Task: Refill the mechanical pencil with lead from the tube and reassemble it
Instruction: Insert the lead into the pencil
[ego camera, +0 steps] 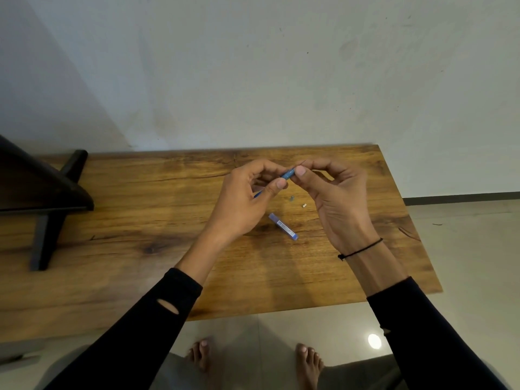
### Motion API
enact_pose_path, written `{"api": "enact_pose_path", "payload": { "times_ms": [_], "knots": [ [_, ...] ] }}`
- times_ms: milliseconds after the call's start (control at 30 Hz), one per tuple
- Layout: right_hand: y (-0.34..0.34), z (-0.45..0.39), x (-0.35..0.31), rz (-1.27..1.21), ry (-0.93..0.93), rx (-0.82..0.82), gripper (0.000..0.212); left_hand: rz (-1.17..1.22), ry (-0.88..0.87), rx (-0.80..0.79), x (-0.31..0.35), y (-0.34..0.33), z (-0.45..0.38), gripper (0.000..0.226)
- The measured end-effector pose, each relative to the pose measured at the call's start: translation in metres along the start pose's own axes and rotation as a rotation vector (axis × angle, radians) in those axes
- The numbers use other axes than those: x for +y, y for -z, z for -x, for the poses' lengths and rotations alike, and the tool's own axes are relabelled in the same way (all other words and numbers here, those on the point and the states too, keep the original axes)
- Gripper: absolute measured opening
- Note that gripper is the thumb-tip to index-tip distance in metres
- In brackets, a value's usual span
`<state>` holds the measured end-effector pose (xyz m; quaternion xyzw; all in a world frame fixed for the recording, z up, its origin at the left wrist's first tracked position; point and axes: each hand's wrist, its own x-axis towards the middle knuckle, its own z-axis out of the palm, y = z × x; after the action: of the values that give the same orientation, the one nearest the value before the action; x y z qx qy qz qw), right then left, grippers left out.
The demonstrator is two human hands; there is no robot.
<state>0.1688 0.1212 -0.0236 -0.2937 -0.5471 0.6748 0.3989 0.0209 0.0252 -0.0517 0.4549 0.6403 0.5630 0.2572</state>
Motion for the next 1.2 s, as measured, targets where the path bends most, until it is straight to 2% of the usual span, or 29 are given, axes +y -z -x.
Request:
{"api": "enact_pose_path", "payload": {
  "times_ms": [367,433,533,600,733,1033,1100,1200],
  "knots": [
    [0.01,-0.005,0.003,0.098,-0.025,-0.008,0.018,0.001,0.002,0.006,-0.001,0.002,0.0,0.016],
    [0.024,-0.014,0.002,0.422,0.026,0.016,0.022,0.014,0.004,0.011,0.0,0.002,0.0,0.02],
    [0.05,-0.023,0.007,1.139,0.107,-0.077,0.025,0.016,0.008,0.012,-0.001,0.002,0.0,0.021],
    [0.058,-0.022,0.015,1.325,0.068,-0.175,0.022,0.011,0.011,0.015,-0.001,0.002,-0.001,0.024],
    [0.05,-0.014,0.033,1.344,0.063,-0.296,0.012,-0.001,0.008,0.01,0.001,0.001,-0.001,0.025],
    [0.037,-0.012,0.043,1.495,0.167,-0.35,0.005,-0.034,0.026,0.006,-0.002,0.005,-0.002,0.017],
    [0.037,-0.014,0.04,1.404,0.125,-0.28,0.006,-0.047,0.033,0.006,-0.004,0.006,-0.002,0.017],
    [0.037,-0.021,0.027,0.99,0.057,-0.11,0.011,-0.08,0.029,0.004,-0.004,0.007,-0.002,0.015]
  ]
}}
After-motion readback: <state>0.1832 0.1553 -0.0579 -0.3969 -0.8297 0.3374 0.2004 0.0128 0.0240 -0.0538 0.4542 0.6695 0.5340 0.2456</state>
